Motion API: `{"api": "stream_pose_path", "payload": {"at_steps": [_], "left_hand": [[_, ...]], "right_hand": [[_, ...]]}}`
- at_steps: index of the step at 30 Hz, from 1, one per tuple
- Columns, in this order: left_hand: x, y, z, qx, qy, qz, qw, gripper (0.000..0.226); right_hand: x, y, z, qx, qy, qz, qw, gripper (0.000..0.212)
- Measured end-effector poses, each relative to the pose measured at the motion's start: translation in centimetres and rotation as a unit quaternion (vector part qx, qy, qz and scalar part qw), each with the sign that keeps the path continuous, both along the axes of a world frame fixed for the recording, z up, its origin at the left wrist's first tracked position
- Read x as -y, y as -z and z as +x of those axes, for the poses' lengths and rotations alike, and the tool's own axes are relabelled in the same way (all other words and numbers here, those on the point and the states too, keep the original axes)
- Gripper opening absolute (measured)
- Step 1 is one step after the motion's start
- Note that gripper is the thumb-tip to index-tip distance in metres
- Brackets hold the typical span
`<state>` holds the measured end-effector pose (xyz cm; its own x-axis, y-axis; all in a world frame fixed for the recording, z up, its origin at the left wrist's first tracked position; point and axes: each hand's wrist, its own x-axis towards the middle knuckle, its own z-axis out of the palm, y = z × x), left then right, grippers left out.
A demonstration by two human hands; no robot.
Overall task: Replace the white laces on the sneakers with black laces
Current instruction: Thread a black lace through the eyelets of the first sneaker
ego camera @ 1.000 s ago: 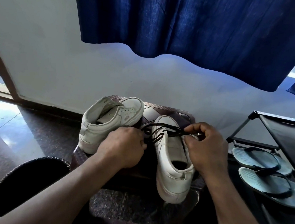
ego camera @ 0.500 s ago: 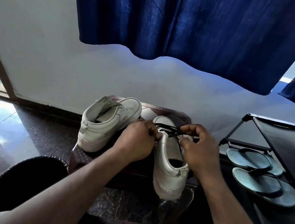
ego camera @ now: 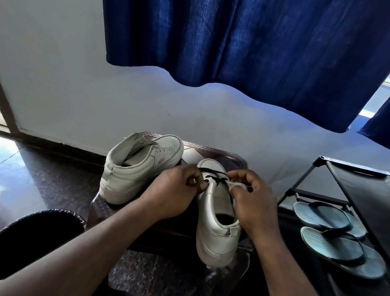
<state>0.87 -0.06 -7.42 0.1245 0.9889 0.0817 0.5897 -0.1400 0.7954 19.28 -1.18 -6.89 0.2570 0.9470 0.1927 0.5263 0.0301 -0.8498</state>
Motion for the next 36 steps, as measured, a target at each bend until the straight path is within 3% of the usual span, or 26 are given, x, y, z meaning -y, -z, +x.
{"api": "stream_pose_path", "payload": {"at_steps": [4, 9, 14, 18, 20, 22, 24, 27, 29, 31, 33, 36], "left_hand": [[-0.4, 0.3, 0.3, 0.016, -0.005, -0.017, 1.0, 0.02], [-0.6, 0.5, -0.5, 0.045, 0.011, -0.054, 0.997, 0.024], [-0.5, 0.6, -0.2, 0.047, 0.008, -0.042, 0.998, 0.025], [-0.4, 0.2, -0.2, -0.005, 0.002, -0.011, 1.0, 0.018], [-0.3, 0.0, -0.2, -0.022, -0.003, -0.004, 1.0, 0.012], [-0.3, -0.1, -0.3, -0.032, -0.007, -0.006, 0.999, 0.011], [-0.5, -0.1, -0.4, -0.036, -0.008, -0.014, 0.999, 0.012], [-0.7, 0.1, -0.6, -0.031, -0.01, -0.015, 0.999, 0.018], [-0.7, -0.2, -0.8, -0.038, -0.011, -0.017, 0.999, 0.013], [-0.6, -0.7, -1.2, -0.073, -0.012, -0.025, 0.997, 0.008], [-0.4, -1.2, -1.8, -0.132, -0.011, -0.043, 0.99, 0.011], [0.3, -1.6, -2.1, -0.187, 0.001, -0.061, 0.981, 0.024]], "right_hand": [[0.1, -0.5, -0.1, 0.024, -0.037, 0.011, 0.999, 0.043], [-0.5, -1.4, -0.2, 0.131, -0.131, -0.027, 0.982, 0.056], [-0.8, -1.8, -0.5, 0.237, -0.112, -0.056, 0.963, 0.031], [-0.4, -2.1, -0.3, 0.286, -0.084, -0.05, 0.953, 0.01], [-0.2, -2.2, -0.6, 0.231, -0.085, -0.014, 0.969, 0.018], [0.1, -2.9, -0.6, -0.007, -0.09, 0.025, 0.996, 0.023], [0.2, -4.1, -0.3, -0.269, -0.106, 0.051, 0.956, 0.01], [0.4, -5.5, 1.0, -0.436, -0.136, 0.11, 0.883, 0.004], [0.5, -6.0, 1.9, -0.484, -0.143, 0.142, 0.852, 0.008], [0.6, -5.9, 2.3, -0.497, -0.13, 0.144, 0.846, 0.014], [0.6, -5.3, 1.8, -0.457, -0.094, 0.129, 0.875, 0.022], [0.6, -3.8, -0.4, -0.263, -0.045, 0.122, 0.956, 0.025]]}}
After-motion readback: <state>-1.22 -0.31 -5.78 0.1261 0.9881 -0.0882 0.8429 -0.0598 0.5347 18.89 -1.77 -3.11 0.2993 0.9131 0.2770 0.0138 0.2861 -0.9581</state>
